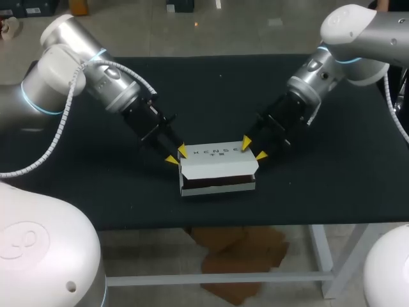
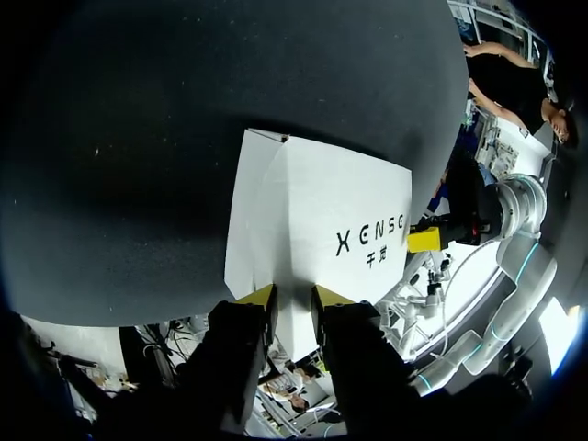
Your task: Assemble the packaging by folding the flat box into shape, placing the metal phone stand inside, and closing the box properly
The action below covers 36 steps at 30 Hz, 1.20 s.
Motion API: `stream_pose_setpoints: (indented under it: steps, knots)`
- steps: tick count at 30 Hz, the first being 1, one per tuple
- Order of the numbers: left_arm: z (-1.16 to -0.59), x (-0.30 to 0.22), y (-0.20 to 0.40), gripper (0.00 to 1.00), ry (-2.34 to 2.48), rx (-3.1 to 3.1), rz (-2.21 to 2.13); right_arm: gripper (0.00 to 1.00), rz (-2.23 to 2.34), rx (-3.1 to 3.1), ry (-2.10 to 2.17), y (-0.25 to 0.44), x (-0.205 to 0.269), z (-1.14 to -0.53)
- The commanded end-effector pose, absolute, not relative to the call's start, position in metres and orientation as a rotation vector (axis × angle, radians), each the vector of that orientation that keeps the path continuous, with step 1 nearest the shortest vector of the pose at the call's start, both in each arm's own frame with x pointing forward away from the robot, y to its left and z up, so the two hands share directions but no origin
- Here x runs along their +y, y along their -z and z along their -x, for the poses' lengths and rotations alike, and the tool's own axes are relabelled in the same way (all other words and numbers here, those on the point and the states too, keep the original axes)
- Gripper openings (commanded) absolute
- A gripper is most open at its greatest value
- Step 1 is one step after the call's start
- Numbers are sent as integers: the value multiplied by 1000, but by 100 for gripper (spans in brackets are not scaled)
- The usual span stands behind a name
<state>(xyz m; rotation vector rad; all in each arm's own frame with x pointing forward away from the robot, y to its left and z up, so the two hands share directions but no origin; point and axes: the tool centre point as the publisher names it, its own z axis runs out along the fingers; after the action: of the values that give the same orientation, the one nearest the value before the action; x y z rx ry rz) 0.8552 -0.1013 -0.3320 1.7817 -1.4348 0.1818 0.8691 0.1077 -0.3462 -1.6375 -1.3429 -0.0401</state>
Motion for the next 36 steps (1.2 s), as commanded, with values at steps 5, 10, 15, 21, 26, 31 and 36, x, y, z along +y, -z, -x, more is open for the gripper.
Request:
stream_pose_setpoints:
  steps: [5,10,15,21,26,31,36]
  knots:
    - [-862,-103,330,24,-151,-1412,-1778,46,1606,-1333,7,346,112,-876]
    - [-863,-103,327,25,-140,-1404,-1778,46,1597,-1328,-4,344,112,-877]
    - [-864,-104,326,26,-124,-1395,-1785,46,1587,-1326,-15,342,112,-878]
    - [-863,-104,324,25,-110,-1383,-1793,46,1575,-1320,-27,341,112,-879]
    - [-864,-106,322,24,-96,-1371,-1798,45,1570,-1314,-38,340,113,-880]
    - [-864,-107,321,23,-85,-1357,-1800,45,1565,-1315,-43,339,113,-881]
    - [-864,-109,320,24,-80,-1344,-1796,45,1562,-1315,-48,338,114,-882]
